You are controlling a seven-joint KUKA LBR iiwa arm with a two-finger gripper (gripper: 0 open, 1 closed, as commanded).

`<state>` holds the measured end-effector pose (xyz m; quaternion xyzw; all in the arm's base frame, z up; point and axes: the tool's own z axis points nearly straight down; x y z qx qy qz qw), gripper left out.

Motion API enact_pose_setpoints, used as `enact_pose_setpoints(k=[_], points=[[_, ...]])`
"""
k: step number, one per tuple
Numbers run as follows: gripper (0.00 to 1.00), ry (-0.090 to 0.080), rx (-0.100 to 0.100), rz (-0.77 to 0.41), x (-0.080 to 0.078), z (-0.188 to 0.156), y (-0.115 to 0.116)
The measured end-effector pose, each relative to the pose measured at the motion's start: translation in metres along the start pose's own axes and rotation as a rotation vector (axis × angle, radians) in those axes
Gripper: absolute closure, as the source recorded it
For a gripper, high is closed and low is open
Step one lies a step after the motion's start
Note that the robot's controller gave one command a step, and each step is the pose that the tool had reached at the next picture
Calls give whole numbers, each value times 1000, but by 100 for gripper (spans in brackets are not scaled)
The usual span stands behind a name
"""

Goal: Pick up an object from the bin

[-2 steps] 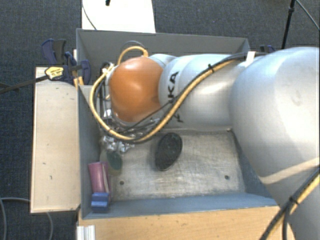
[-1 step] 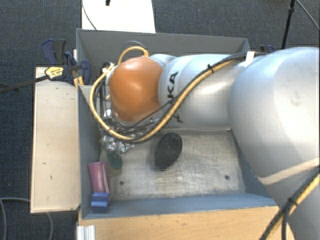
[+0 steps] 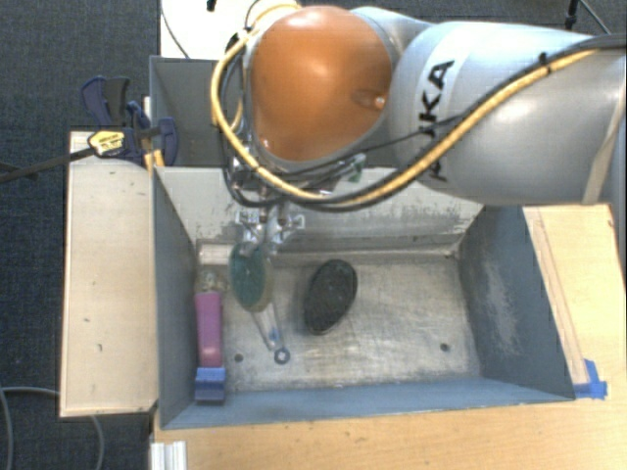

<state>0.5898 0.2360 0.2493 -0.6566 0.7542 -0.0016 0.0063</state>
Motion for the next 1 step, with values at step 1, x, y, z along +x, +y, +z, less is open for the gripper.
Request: enact_pose_setpoints(k=[1], points=[[0, 4, -9, 3, 0, 5, 2]])
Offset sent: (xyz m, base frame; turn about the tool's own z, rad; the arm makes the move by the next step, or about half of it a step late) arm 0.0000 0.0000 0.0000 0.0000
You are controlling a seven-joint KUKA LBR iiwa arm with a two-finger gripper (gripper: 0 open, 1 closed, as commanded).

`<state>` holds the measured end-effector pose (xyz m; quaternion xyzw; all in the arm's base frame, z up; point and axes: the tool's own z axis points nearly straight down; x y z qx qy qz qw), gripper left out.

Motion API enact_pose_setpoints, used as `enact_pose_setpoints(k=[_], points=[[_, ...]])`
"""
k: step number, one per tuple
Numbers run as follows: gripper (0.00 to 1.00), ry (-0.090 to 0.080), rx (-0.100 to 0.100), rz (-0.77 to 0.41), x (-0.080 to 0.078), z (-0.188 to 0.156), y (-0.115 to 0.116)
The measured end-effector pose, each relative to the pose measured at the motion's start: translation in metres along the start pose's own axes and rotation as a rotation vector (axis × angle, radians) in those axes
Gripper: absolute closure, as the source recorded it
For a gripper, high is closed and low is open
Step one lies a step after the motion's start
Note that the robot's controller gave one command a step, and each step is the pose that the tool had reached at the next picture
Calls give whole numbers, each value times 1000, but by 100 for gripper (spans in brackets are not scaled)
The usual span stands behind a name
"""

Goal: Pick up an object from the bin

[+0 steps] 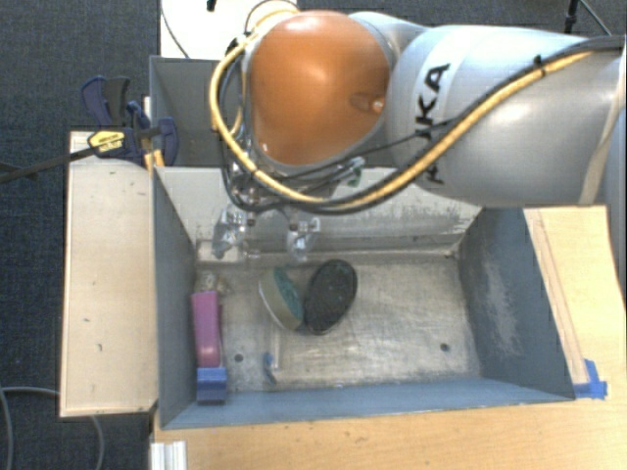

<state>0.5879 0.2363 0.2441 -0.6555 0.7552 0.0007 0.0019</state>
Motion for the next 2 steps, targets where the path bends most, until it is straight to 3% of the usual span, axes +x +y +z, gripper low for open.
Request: enact_pose_setpoints(k=[1, 2], points=[[0, 5, -5, 283, 15, 89, 52], [0, 3, 1, 577, 37, 173, 24]])
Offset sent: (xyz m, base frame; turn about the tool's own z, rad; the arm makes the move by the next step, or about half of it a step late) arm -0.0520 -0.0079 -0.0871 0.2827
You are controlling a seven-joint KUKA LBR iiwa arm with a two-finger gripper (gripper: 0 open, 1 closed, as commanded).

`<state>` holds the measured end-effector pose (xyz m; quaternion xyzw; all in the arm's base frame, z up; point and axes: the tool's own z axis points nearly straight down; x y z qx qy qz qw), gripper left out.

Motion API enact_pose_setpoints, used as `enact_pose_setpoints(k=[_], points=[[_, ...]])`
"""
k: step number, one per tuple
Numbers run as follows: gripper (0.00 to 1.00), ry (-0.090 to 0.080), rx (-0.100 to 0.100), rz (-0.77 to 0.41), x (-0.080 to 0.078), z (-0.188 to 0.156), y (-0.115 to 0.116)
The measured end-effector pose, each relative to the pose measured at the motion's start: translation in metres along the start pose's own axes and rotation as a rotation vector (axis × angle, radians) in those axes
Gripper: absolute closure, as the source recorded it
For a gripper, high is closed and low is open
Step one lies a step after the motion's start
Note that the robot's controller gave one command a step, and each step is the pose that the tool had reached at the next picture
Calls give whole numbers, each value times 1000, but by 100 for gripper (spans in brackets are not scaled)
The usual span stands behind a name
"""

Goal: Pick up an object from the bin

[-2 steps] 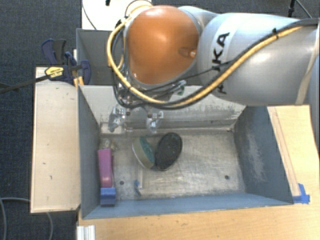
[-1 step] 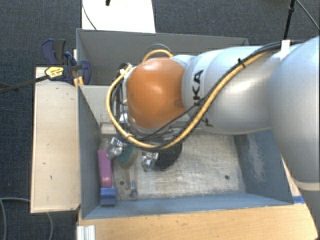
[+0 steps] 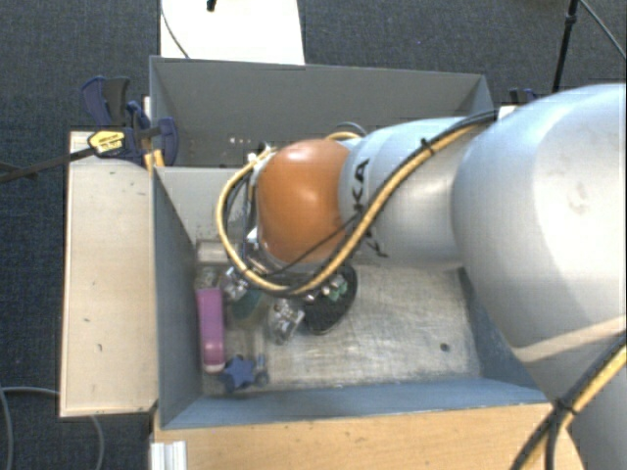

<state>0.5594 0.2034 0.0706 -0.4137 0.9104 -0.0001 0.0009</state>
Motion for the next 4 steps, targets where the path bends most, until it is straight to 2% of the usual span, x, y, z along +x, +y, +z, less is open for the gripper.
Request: enact_pose_setpoints(k=[1, 2, 3, 4], points=[[100, -3, 0, -5, -2, -2, 1], [0, 0, 1, -6, 0, 0, 1], [100, -3, 0, -8, -2, -2, 1], [100, -9, 4, 5, 3, -126, 1]])
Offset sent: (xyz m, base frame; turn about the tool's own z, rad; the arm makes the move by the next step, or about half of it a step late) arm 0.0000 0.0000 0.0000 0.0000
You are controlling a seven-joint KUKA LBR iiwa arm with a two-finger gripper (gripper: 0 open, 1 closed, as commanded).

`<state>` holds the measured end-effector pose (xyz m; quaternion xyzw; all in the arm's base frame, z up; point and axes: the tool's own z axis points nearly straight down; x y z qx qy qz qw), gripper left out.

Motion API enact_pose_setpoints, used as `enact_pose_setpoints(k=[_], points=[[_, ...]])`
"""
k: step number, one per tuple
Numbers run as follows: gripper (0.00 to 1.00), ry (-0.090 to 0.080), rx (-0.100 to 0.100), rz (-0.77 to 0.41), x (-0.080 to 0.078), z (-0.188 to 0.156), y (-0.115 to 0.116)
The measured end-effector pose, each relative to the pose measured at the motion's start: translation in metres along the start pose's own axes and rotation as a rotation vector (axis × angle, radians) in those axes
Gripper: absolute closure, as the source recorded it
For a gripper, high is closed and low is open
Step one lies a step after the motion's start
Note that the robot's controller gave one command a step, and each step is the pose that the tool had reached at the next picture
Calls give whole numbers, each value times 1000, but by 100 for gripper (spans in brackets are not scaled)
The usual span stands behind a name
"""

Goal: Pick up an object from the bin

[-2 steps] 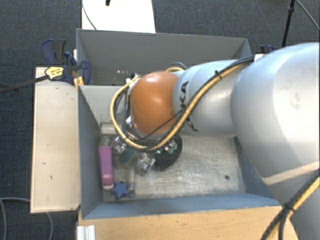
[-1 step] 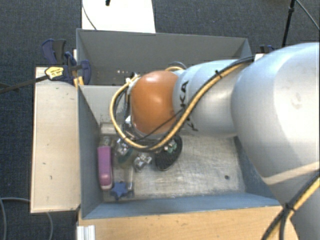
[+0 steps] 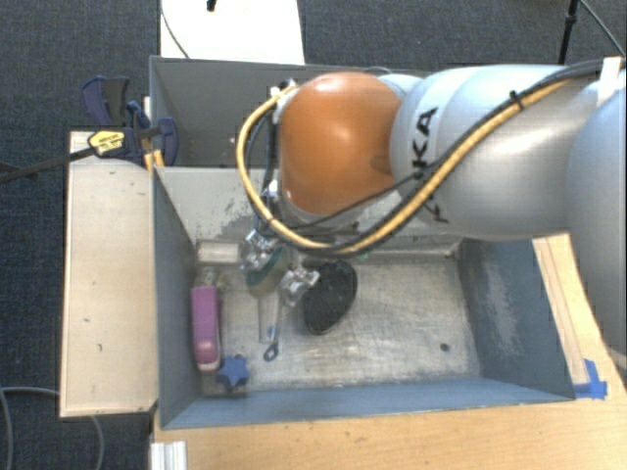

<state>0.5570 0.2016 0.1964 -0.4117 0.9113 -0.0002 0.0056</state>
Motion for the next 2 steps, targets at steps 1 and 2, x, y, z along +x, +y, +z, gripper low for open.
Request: enact_pose_setpoints(k=[1, 2], points=[[100, -2, 1, 0, -9, -98, 5], [100, 7, -7, -78, -11, -97, 36]])
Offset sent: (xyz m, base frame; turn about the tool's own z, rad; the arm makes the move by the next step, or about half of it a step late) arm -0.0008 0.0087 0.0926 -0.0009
